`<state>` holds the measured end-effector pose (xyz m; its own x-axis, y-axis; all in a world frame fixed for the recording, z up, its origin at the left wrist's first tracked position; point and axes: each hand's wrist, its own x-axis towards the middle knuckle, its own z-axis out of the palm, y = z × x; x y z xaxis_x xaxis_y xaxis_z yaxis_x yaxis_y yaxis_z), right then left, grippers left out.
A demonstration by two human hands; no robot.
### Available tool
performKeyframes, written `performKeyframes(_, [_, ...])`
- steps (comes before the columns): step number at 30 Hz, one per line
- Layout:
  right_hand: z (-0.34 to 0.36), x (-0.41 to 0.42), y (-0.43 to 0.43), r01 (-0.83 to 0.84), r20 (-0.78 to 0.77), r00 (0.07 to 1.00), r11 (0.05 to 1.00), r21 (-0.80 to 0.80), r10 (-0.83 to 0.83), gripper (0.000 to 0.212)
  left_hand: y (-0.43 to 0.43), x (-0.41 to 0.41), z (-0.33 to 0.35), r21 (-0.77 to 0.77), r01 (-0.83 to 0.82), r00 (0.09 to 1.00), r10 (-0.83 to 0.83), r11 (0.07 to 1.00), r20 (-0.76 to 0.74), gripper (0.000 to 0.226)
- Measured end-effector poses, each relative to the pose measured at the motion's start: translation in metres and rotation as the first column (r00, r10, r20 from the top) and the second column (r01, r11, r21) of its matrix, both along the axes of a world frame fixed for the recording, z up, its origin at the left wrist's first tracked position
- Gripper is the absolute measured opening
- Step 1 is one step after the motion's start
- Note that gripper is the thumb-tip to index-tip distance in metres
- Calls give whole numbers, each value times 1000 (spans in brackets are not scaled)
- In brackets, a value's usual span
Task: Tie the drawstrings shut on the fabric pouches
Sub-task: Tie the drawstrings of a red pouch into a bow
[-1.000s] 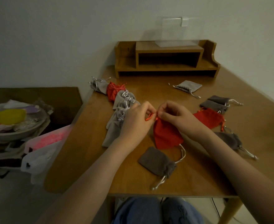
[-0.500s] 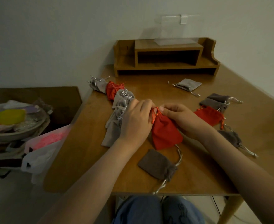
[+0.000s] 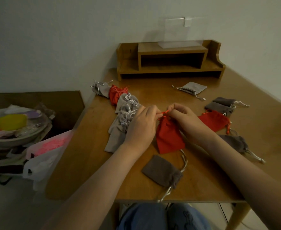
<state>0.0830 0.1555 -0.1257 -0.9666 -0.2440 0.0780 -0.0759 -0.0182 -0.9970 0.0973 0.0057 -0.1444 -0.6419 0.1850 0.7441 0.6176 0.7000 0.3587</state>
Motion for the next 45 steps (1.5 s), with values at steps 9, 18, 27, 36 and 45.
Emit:
performKeyframes(9, [1,-5,8,18,-171,985,999,-49,-26,15,-4,-3,-2,2,-45,999,45,999,-10,27])
performKeyframes(18, [-3,-7,8,106,-183,979,992,69,-92,20,-6,-1,1,37,-94,995,93,995,35,28])
performKeyframes(27, [-4,-12,18,335,-166,933,940,71,-320,22,-6,0,1,68,-84,981,70,994,179,13])
performKeyframes(36, [6,2,12,-34,-242,969,999,38,42,36,-5,3,4,90,-116,991,110,989,71,32])
performKeyframes(45, [3,7,3,-27,-259,962,971,236,90,3,1,5,12,508,145,938,-282,849,204,6])
